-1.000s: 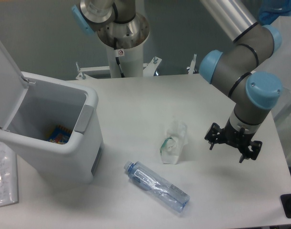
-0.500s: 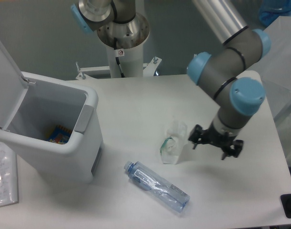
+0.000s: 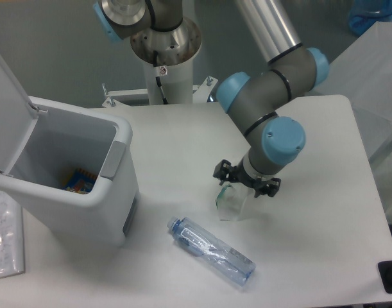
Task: Place the trash in the trash can
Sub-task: 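Lower the gripper and close it on the clear plastic cup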
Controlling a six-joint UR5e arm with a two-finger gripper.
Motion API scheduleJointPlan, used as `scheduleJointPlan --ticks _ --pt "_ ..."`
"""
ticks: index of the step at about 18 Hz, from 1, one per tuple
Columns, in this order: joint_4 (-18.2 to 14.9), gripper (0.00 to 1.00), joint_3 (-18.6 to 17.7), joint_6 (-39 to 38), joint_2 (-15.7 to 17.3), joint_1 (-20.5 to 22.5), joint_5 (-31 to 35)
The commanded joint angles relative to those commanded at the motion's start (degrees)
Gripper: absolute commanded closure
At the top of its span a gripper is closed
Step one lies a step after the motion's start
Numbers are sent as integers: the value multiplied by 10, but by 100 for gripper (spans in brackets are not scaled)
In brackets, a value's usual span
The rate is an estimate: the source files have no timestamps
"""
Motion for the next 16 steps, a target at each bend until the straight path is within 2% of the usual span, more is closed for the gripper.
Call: scheduleJointPlan --ticks 1,2,4,5,6,10,16 --pt "2 9 3 0 -3 1 0" --pt "10 27 4 3 -6 1 0" --pt "18 78 -1 13 -7 3 0" --pt "18 94 0 21 -6 3 0" --pt "18 100 2 29 -6 4 0" --pt "16 100 11 32 2 10 -8" --pt "15 100 49 26 20 18 -73"
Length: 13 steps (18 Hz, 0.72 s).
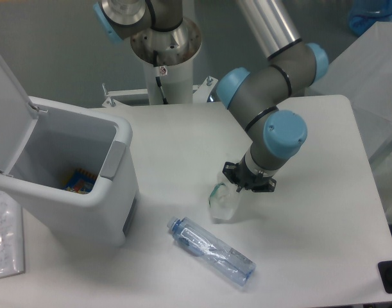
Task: Place the trash in the trash can
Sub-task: 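Lower the gripper and close it on the clear plastic cup, then lift the cup and carry it over the open white bin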
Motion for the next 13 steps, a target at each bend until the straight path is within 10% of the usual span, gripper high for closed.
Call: scheduleJointPlan --ticks 13 --pt "1 100 107 -63 75 1 -254"
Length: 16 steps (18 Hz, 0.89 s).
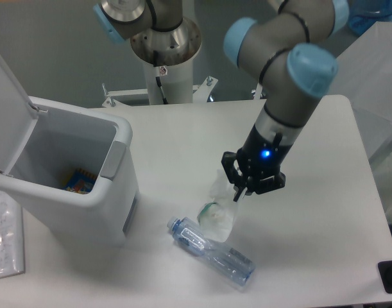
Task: Place the trash in the trash can
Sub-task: 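Lift the cup and carry it over the open white bin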
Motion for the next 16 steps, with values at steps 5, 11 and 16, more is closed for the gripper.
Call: scheduleJointPlan --ticks 5,11,16 --pt "0 100 3 -1 47 -16 -71" --pt "-1 100 -17 -11 97 -68 -79" --pt "6 100 -79 -3 136 -102 -74"
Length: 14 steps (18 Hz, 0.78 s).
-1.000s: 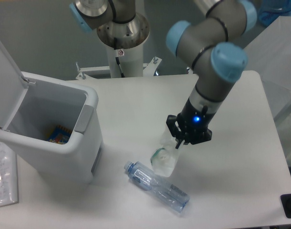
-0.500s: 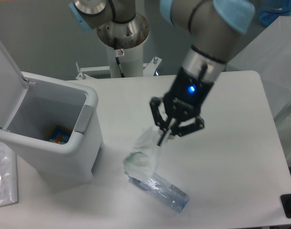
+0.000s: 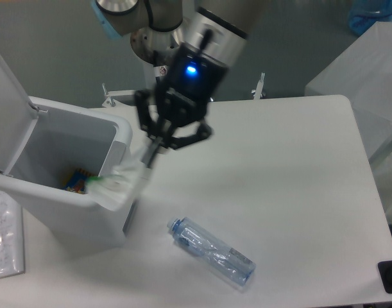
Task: Place the trash in the trash can
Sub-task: 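Lift the cup and carry it over the open white bin, then open the gripper to drop the cup into the bin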
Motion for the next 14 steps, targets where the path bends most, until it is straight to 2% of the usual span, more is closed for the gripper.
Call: scheduleJointPlan --ticks 3,4,5,6,8,14 --pt "1 99 -15 3 3 -18 1" --pt "1 83 -18 3 2 -19 1" --pt "1 59 -19 4 2 -20 1" --pt "3 30 -21 6 2 -20 1" --pt "4 0 -21 11 2 -31 1" --pt "8 0 -26 10 4 -33 1"
